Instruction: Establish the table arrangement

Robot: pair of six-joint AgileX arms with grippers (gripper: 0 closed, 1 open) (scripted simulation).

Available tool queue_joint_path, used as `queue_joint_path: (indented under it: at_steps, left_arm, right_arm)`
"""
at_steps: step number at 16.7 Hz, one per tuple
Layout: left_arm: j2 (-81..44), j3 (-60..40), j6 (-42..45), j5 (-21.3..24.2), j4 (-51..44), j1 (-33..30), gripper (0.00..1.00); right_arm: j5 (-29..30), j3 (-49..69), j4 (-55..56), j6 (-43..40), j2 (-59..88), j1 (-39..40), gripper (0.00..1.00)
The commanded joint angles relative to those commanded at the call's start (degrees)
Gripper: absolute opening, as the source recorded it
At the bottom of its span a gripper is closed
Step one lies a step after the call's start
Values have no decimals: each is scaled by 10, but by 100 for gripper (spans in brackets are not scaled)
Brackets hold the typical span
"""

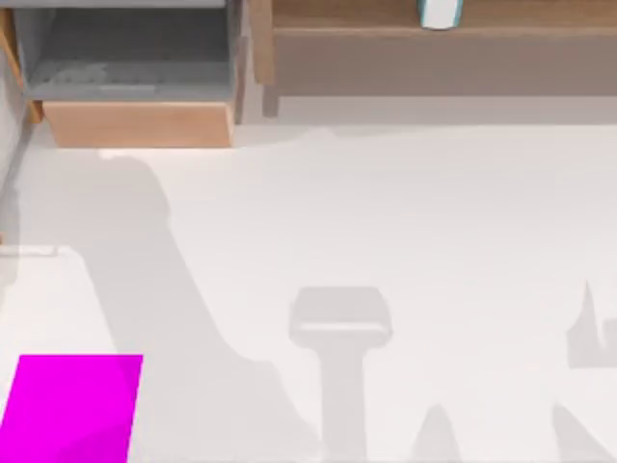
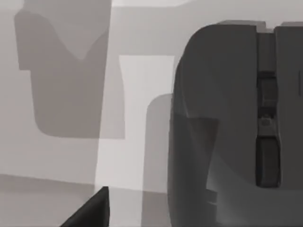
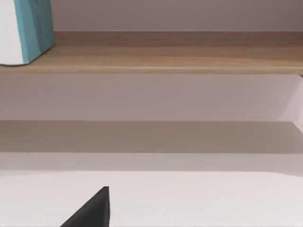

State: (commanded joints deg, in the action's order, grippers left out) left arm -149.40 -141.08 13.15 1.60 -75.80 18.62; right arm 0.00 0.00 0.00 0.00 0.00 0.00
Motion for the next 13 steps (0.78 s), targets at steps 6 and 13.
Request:
queue_joint_path:
  at_steps: [6,13]
  left_arm:
    - [1,5,1,0,3,2,100]
    - [5,32,5,1,26,6,100]
  right_arm:
    - [0,0,0,0,0,0,100]
    - [0,0,0,0,0,0,100]
